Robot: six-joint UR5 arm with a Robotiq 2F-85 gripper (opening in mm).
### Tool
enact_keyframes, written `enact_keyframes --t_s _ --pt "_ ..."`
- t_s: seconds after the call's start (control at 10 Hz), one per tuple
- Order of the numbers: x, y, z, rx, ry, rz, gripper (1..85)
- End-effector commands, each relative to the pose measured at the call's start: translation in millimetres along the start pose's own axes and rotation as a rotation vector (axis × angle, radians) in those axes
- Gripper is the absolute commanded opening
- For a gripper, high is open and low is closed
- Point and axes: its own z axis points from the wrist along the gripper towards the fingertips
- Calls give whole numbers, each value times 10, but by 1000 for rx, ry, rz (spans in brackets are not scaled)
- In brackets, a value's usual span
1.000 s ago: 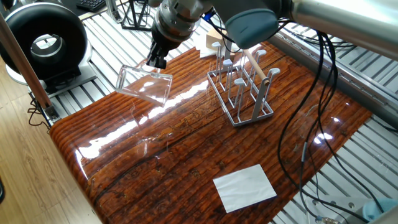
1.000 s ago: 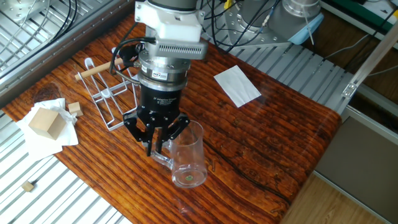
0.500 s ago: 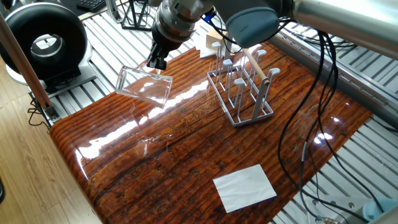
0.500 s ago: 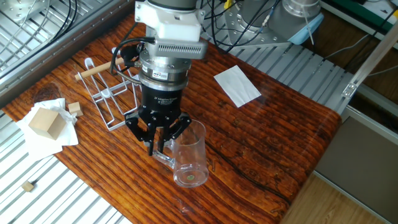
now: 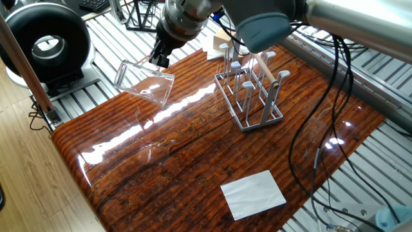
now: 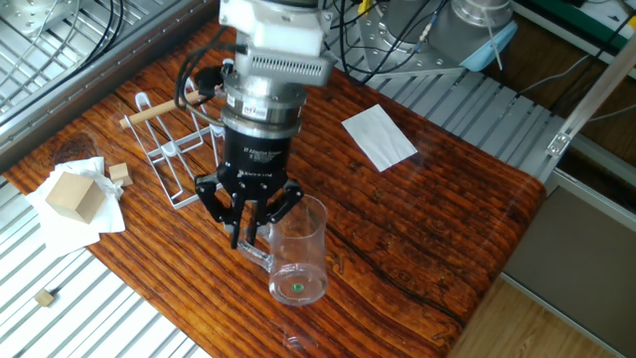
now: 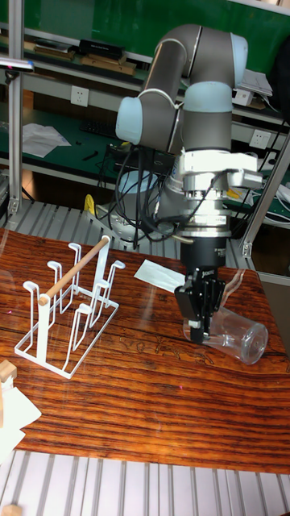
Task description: Put the cup on the cup rack
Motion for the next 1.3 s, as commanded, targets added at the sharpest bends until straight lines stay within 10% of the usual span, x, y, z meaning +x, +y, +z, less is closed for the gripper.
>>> enact_keyframes --t_s 0.0,0.5,1.2 --pt "66 80 -41 -34 -18 -32 10" --pt "131 435 -58 -166 -9 -323 10" --pt "95 449 -40 -164 1 -313 10"
